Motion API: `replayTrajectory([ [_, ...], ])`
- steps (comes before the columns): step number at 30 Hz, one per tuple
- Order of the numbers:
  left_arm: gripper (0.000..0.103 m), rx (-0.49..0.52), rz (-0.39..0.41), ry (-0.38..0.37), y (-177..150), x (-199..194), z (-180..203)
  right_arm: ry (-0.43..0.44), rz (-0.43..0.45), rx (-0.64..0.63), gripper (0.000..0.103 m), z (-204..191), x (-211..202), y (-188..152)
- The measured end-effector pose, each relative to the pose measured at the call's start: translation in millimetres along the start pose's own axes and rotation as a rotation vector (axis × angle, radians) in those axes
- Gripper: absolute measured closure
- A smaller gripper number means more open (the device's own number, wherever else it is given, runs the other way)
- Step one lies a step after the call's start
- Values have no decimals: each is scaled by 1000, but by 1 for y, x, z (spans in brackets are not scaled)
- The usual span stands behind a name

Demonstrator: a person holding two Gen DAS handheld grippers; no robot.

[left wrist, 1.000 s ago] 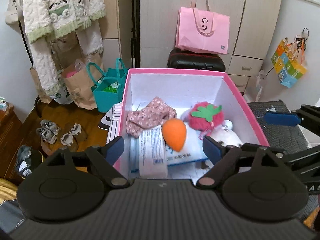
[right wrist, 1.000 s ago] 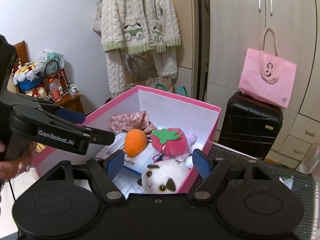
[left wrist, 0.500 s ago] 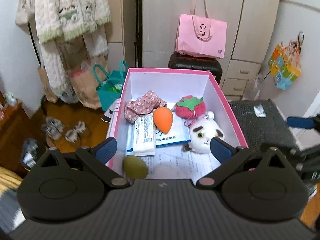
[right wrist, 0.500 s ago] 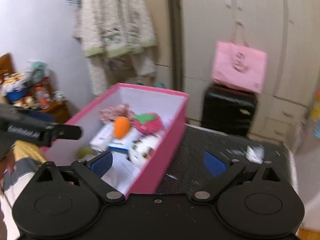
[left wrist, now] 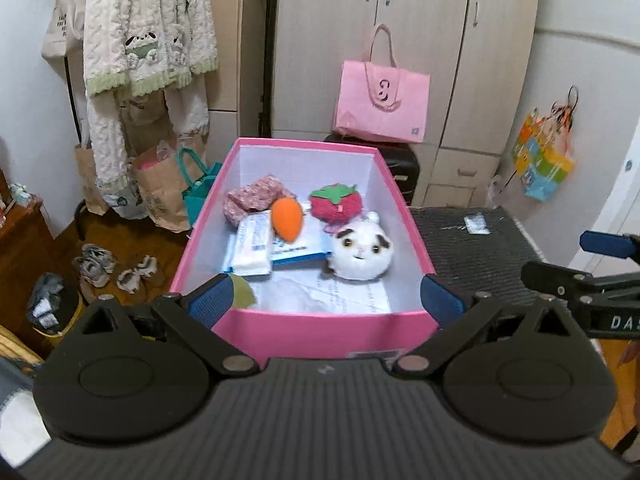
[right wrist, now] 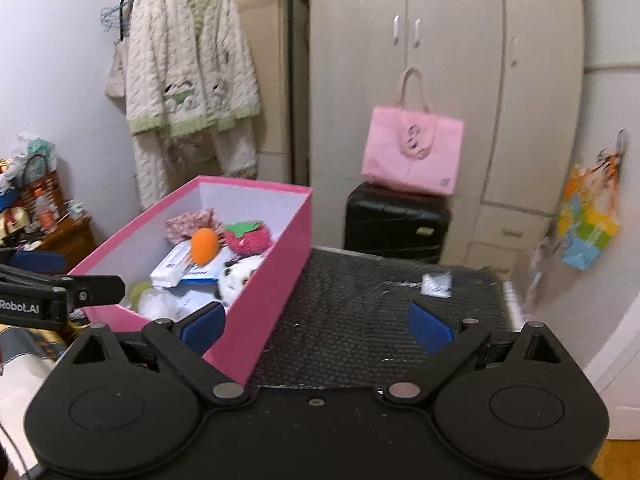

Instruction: Organize soft objects

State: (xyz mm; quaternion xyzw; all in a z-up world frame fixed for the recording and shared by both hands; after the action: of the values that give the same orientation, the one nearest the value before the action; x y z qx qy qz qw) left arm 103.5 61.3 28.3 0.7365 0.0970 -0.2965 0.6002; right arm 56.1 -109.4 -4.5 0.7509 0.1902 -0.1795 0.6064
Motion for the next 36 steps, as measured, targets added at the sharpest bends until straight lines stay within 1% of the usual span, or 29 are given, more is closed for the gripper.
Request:
replayTrajectory([
  [1, 2, -3, 8, -1, -2, -2, 3, 4, 19, -4, 3, 2, -5, -3],
  [4, 2, 28, 39, 7, -10, -7, 15, 32, 16, -1, 3, 11, -16, -12],
  [8, 2, 63, 61, 78, -16, -10, 30, 4, 52, 30, 3, 21, -31, -19],
  [10, 2, 64, 52, 85, -17, -9, 34, -24, 75, 40, 3, 24, -35, -21],
  [13, 2, 69, 28, 103, -19, -7, 35, -119, 101, -2, 3, 23, -39, -24],
  [14, 2, 71, 22, 108, -20, -7, 36, -134, 104, -8, 3, 23, -40, -25],
  [19, 2, 62, 16, 100, -22, -9, 37, -143, 96, 16, 3, 25, -42, -29],
  [22, 2, 78, 22, 104, -23, -12, 42, -154, 97, 34, 3, 25, -44, -31],
  [28, 2, 97, 8, 105, -26, -16, 50, -147, 56, 59, 3, 24, -43, -39],
  [32, 2, 103, 2, 101, -29, -15, 52, -141, 57, 76, 3, 25, -45, -42],
  [36, 2, 105, 1, 104, -31, -16, 52, -153, 66, 82, 3, 26, -48, -42],
])
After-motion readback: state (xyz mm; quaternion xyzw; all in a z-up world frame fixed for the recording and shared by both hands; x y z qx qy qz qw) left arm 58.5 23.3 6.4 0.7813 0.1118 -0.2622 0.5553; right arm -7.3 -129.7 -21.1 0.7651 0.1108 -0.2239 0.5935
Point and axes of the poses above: each gripper's, at about its wrist camera, not at the fingertips, and x roughly the way its jaws point, z to its right, y to its top, the point moved 1 cm from there along x, roughly the way its jaws point, and after that the axes turned 15 degrees about x, right-handed, at the moved point
